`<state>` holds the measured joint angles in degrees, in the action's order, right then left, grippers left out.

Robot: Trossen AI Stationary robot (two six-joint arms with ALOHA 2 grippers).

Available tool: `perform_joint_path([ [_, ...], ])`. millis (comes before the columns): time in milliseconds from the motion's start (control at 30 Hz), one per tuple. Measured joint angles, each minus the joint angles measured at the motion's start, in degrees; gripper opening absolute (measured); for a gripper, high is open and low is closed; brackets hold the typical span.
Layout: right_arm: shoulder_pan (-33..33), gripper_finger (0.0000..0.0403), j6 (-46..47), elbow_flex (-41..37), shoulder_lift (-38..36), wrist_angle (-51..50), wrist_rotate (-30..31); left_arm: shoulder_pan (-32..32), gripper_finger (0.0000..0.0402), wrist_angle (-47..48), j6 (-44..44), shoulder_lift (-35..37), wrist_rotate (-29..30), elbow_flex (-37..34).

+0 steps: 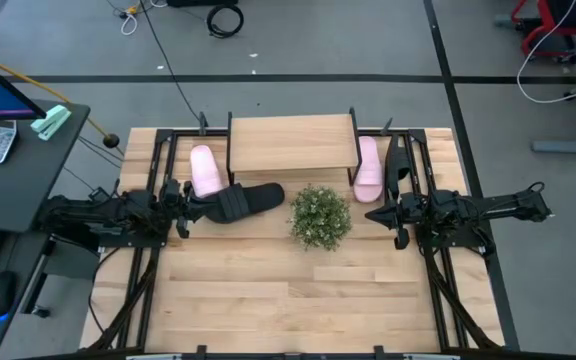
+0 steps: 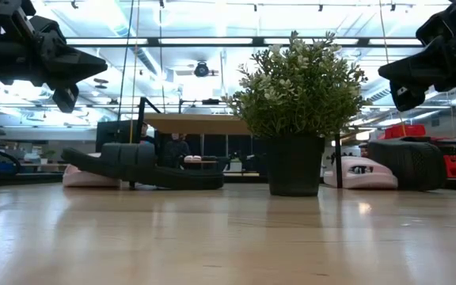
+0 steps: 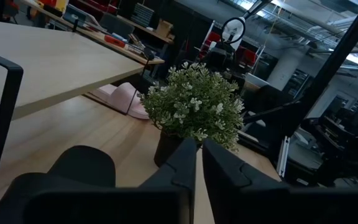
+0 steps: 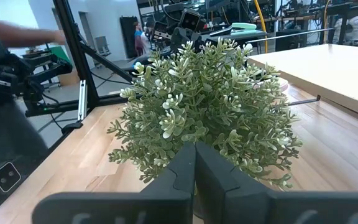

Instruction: Pick and place slides into the shelf

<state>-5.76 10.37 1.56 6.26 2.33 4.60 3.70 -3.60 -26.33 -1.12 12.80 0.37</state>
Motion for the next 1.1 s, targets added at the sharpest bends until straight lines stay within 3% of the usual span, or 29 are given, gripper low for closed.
perform_joint_path([
  [1100,0.0,0.0016,0.0,0.0,0.0,0.0,0.0,0.0,0.0039,0.0,0.0,0.0,0.0,0.0],
])
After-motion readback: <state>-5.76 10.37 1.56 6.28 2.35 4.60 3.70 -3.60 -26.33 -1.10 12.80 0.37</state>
